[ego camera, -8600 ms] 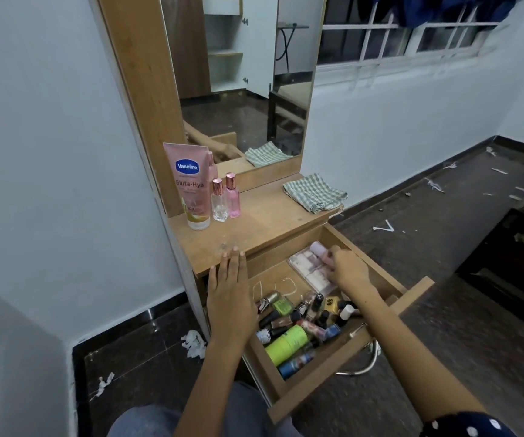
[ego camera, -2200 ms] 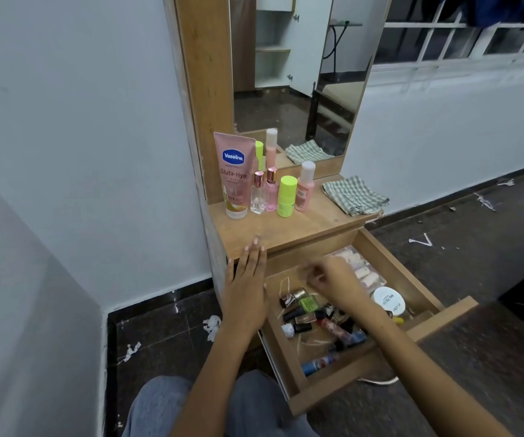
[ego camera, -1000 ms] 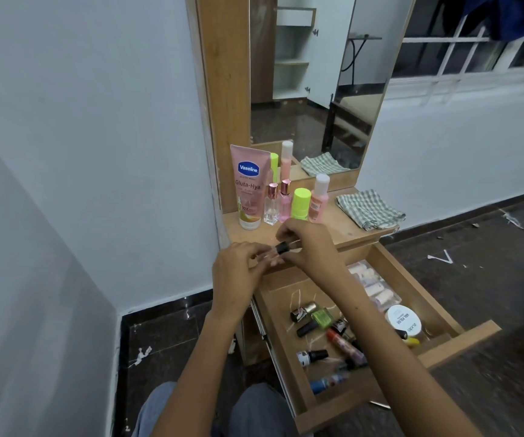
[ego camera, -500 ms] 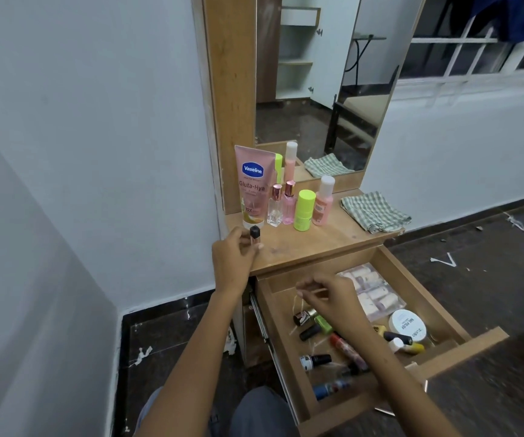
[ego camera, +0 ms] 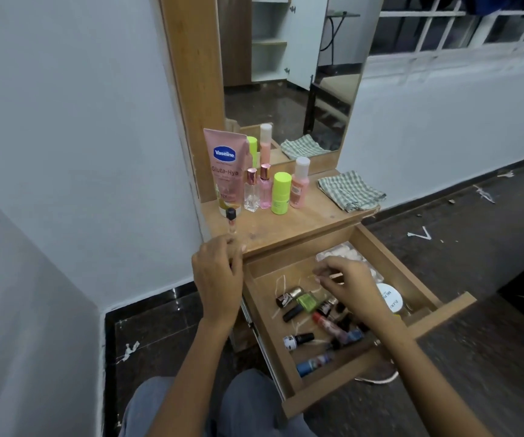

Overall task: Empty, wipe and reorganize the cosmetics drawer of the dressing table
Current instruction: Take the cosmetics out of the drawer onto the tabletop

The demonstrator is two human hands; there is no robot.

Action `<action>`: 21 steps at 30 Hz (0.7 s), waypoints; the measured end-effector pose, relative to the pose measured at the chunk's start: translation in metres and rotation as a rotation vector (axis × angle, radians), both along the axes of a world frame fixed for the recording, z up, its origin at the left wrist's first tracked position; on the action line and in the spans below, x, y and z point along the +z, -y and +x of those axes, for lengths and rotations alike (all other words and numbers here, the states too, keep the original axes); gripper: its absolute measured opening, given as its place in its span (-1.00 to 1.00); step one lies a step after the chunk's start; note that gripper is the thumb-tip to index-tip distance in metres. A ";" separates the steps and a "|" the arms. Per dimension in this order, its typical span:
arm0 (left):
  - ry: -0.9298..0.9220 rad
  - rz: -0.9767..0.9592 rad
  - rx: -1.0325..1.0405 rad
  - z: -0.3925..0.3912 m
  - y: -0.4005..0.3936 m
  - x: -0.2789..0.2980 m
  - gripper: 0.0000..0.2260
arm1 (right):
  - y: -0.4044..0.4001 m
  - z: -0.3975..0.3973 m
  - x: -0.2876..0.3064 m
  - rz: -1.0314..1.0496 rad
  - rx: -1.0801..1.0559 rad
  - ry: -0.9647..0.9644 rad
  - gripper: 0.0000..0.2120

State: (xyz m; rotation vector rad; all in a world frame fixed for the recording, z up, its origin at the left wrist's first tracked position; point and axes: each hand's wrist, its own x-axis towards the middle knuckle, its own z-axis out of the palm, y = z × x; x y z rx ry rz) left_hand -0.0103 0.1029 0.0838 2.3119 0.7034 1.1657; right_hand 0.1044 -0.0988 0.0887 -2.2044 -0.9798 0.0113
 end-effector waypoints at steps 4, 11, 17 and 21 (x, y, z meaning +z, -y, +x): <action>-0.364 0.101 -0.097 -0.010 0.024 -0.015 -0.63 | 0.005 0.001 0.008 -0.280 0.068 0.011 -0.85; -0.555 0.160 -0.052 -0.008 0.026 -0.023 -0.53 | -0.019 -0.033 -0.015 -1.027 0.067 0.272 -0.78; -0.573 0.156 -0.025 -0.007 0.030 -0.026 -0.52 | -0.035 -0.048 -0.025 -1.180 0.037 0.428 -0.79; -0.580 0.160 -0.026 -0.008 0.028 -0.026 -0.52 | -0.033 -0.047 -0.016 -1.101 0.005 0.312 -0.80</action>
